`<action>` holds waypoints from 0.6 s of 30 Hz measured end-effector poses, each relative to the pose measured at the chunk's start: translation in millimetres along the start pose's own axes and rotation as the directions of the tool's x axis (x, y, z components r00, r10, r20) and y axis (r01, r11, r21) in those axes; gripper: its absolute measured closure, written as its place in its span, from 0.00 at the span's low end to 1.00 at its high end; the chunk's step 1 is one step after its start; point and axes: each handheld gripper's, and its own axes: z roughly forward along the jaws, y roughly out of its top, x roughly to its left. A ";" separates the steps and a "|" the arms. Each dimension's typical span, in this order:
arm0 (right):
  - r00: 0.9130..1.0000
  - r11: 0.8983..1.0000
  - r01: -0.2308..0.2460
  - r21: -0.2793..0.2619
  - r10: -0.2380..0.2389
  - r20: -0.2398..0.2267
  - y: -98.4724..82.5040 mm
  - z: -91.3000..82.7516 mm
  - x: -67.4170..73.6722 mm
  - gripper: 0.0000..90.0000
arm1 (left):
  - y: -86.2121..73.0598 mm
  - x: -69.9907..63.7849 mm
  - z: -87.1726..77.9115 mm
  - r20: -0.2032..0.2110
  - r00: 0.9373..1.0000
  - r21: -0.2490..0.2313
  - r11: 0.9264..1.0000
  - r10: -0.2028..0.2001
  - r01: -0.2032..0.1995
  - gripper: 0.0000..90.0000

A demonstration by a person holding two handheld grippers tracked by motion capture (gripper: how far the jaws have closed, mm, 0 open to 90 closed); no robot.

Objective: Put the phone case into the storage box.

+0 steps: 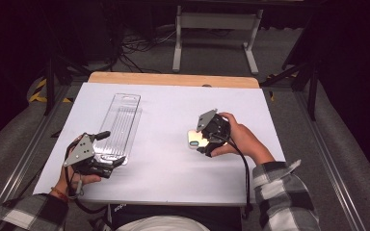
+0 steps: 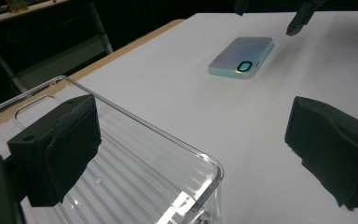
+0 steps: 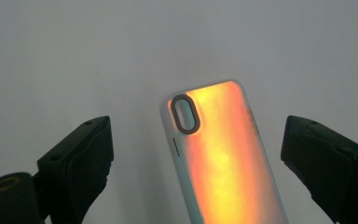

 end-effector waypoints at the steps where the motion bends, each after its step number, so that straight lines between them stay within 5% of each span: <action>1: 1.000 1.000 0.000 0.000 0.000 0.000 0.0 0.0 0.0 0.11 | -0.1 -0.1 -0.1 0.003 1.000 0.006 1.000 0.007 -0.007 0.04; 8: 0.997 0.991 0.044 0.129 -0.036 -0.065 10.0 33.4 -11.9 0.13 | -0.4 -4.8 -0.4 0.022 1.000 0.010 1.000 0.014 -0.014 0.05; 18: 0.986 0.974 0.115 0.197 -0.087 -0.143 22.1 58.9 -27.9 0.16 | -4.9 -10.4 -5.7 0.006 1.000 0.036 0.999 0.020 -0.021 0.05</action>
